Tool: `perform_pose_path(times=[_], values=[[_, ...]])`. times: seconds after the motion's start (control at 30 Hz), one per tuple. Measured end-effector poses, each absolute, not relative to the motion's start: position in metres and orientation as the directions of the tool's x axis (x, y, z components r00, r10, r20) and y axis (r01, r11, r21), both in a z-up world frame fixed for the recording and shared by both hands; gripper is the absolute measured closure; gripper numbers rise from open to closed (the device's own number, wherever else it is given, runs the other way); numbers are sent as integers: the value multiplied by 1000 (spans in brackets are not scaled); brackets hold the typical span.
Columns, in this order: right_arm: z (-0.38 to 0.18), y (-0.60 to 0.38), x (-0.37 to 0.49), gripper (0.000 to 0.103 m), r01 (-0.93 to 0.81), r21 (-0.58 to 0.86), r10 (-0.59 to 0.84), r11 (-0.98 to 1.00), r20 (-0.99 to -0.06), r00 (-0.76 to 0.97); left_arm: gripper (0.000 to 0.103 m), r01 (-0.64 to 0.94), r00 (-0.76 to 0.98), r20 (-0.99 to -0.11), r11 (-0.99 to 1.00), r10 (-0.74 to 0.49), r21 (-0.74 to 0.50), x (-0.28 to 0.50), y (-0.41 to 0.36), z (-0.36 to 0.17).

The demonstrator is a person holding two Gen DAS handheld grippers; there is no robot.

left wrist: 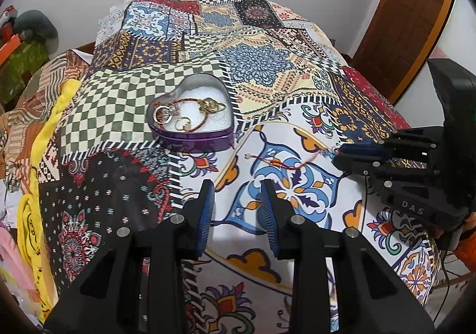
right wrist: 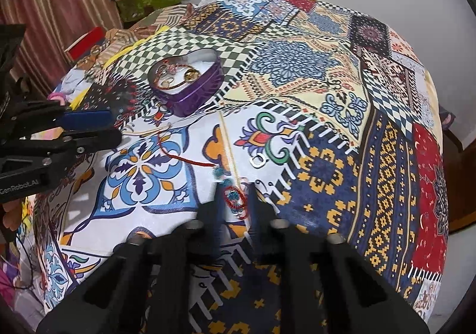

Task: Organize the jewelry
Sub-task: 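Move both grippers back to the red beaded bracelet on the quilt, then grasp the red beaded bracelet with the right gripper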

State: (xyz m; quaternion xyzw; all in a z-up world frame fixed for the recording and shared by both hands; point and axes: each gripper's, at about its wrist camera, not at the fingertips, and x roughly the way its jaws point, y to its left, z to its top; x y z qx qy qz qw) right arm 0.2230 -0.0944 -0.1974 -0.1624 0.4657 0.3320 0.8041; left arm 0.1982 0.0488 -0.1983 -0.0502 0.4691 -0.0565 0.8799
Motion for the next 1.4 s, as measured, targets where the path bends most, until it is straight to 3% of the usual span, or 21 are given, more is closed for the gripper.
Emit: perform_pose_path(times=[0.3,0.77,0.97,1.23,1.4], values=[[-186,-122,222,95,-635,117,421,764,-836,353,72,140,555,-813,984,-173,-114,208,15,-189],[-148,-189,239,95,-518,129,422,846,-755,502,72,260,518,-825,960,-228,-102,255,-45,-200],[-154,-196,250,95,-513,152,435,845,-753,494,82,290,495,-841,954,-216,-75,267,-58,-207],[-164,-187,249,95,-530,169,452,831,-759,468,84,278,481,-851,957,-213,-83,274,-58,-217],[-159,-180,246,95,-535,175,462,826,-753,468,96,267,469,-852,957,-232,-114,279,-53,-219]])
